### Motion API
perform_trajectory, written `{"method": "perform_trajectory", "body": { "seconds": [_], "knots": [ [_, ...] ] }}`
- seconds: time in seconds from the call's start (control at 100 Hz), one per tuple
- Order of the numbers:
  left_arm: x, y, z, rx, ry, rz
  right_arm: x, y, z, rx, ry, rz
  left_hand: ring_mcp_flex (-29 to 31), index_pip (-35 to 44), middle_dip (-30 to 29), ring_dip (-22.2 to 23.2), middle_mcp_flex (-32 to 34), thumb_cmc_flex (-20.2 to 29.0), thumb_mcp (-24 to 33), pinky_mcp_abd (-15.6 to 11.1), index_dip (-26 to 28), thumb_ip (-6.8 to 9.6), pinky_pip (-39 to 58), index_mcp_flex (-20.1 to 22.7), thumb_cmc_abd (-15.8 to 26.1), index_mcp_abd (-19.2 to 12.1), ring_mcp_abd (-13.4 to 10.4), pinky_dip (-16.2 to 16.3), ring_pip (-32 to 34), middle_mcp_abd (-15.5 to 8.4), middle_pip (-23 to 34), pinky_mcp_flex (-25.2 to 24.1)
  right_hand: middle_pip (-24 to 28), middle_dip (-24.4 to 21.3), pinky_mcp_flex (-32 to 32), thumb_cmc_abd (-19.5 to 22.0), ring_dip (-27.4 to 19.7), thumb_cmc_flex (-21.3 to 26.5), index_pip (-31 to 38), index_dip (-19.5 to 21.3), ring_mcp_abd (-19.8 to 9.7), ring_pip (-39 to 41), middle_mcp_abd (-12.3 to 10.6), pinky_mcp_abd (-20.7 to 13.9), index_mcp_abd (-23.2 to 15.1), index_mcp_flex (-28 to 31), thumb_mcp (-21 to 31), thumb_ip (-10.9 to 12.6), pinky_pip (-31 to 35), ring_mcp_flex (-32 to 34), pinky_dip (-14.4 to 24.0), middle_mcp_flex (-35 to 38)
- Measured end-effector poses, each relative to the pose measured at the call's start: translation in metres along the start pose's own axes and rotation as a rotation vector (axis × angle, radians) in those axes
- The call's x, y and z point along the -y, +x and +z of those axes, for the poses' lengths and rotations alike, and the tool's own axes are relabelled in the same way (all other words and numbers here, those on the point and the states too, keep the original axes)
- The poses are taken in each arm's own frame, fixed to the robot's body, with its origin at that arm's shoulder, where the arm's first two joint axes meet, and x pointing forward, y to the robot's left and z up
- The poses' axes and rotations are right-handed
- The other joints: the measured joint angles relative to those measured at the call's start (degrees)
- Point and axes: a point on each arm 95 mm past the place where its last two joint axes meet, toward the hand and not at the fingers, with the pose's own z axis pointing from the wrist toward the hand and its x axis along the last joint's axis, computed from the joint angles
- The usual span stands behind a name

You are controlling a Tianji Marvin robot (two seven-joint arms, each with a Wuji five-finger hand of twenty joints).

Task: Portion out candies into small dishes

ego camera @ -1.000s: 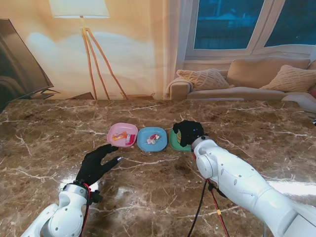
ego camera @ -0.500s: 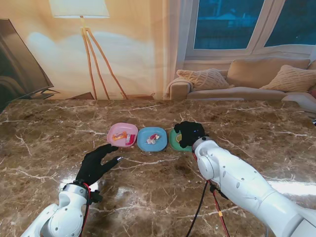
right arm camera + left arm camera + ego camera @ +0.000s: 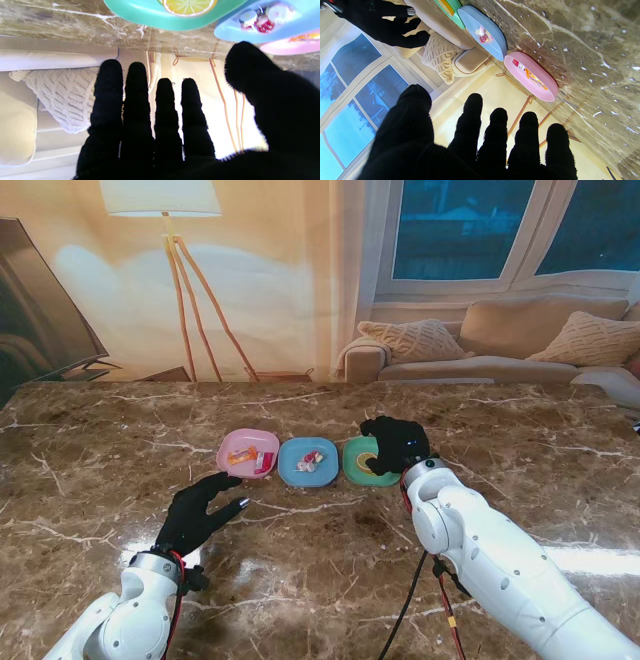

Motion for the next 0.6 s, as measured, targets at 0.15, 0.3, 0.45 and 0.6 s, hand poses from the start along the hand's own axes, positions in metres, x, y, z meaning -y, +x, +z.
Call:
{"method": "perform_trajectory", "body": {
  "seconds": [0.15,0.3,0.45,0.6],
  "knots": [
    [-0.003,0.003,0.000,-0.013,-0.007,0.003,-0.012,-0.003,-0.021,-0.013,-0.035,0.032,0.00,0.00,0.00,0.00,0.00,0.00,0.00,0.01,0.00,0.00,0.00,0.00,0.00,0.00,0.00,0.00,0.00,0.00,0.00,0.00,-5.24,-4.70,-4.34,1.16,-4.73,-1.43,-4.97,-4.75,0.11,-4.15,0.00,0.63,0.88,0.00,-2.77,0.01,-3.34,-3.43,-3.62,0.26],
    [-0.007,0.006,0.000,-0.030,-0.017,-0.001,-0.017,-0.002,-0.044,-0.034,-0.062,0.034,0.00,0.00,0.00,0.00,0.00,0.00,0.00,0.04,0.00,0.00,0.00,-0.12,0.00,0.00,0.00,0.00,0.00,0.00,0.00,0.00,-10.21,-9.62,-7.75,3.54,-8.40,-3.55,-8.58,-9.09,0.21,-6.83,0.10,1.03,0.97,-0.01,-6.35,1.22,-5.51,-6.84,-6.45,0.26],
    [-0.012,0.010,0.001,-0.052,-0.024,-0.013,-0.014,0.001,-0.071,-0.042,-0.090,0.107,0.00,-0.06,0.00,0.00,0.00,0.00,0.00,0.06,0.00,0.00,-0.01,-0.47,0.00,0.00,0.00,0.00,0.00,0.00,0.00,0.45,-13.18,-14.13,-10.06,7.99,-11.33,-6.07,-10.86,-13.40,0.49,-8.97,1.49,1.07,1.61,-0.03,-13.04,2.36,-7.41,-9.14,-7.97,0.26],
    [-0.015,0.013,0.001,-0.076,-0.037,-0.022,-0.004,0.006,-0.093,-0.047,-0.102,0.183,-0.02,-1.48,-0.10,-0.03,-0.01,0.00,-0.01,-0.02,0.00,0.00,-0.01,-2.06,0.00,0.12,0.00,0.00,-0.01,0.00,-0.14,0.50,-13.97,-15.91,-11.49,12.17,-12.80,-12.08,-11.51,-16.22,0.64,-9.77,2.14,0.43,1.65,-0.04,-18.92,7.22,-9.51,-10.53,-8.75,-0.02]
  ]
}}
